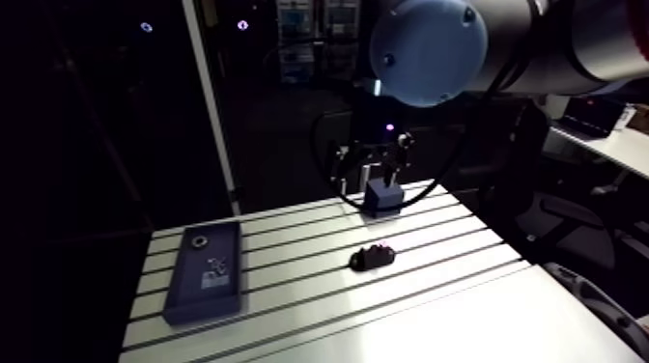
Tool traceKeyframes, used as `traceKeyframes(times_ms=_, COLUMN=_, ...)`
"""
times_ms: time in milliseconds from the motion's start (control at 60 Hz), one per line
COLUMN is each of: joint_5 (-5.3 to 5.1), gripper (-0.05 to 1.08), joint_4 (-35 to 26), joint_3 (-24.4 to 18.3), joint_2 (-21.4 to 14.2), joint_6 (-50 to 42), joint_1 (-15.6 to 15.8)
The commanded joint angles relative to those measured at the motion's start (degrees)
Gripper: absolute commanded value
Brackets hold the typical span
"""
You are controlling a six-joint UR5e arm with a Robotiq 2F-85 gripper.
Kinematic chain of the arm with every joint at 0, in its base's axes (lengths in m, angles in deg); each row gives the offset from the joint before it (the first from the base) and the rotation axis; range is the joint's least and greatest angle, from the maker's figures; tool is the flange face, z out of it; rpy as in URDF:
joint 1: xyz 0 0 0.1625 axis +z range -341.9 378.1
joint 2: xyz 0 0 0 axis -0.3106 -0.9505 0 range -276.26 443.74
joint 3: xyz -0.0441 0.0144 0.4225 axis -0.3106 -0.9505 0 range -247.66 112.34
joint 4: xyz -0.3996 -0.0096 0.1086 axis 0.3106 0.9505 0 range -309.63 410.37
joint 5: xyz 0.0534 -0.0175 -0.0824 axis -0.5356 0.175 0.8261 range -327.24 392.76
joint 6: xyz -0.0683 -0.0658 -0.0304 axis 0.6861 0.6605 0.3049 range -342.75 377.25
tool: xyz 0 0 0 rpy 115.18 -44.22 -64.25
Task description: Pick up the M10 bolt and insert it into the hole until fully seated.
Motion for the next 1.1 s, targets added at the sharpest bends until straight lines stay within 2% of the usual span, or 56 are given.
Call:
traceKeyframes(times_ms=17, joint_5=-0.03, gripper=0.01, joint_4=3.15, joint_3=2.07, joint_2=1.33, joint_6=0.62, joint_1=-1.01)
traceKeyframes(times_ms=567, joint_5=0.08, gripper=0.02, joint_4=6.91, joint_3=4.14, joint_2=3.76, joint_6=1.16, joint_1=-3.41)
traceKeyframes(times_ms=850, joint_5=0.0, gripper=0.14, joint_4=8.82, joint_3=4.92, joint_2=5.27, joint_6=1.25, joint_1=-3.95)
traceKeyframes(times_ms=1017, joint_5=0.09, gripper=0.26, joint_4=9.4, joint_3=5.38, joint_2=6.08, joint_6=1.25, joint_1=-3.95)
traceKeyframes(times_ms=1100, joint_5=0.09, gripper=0.26, joint_4=9.79, joint_3=5.46, joint_2=6.17, joint_6=1.25, joint_1=-3.95)
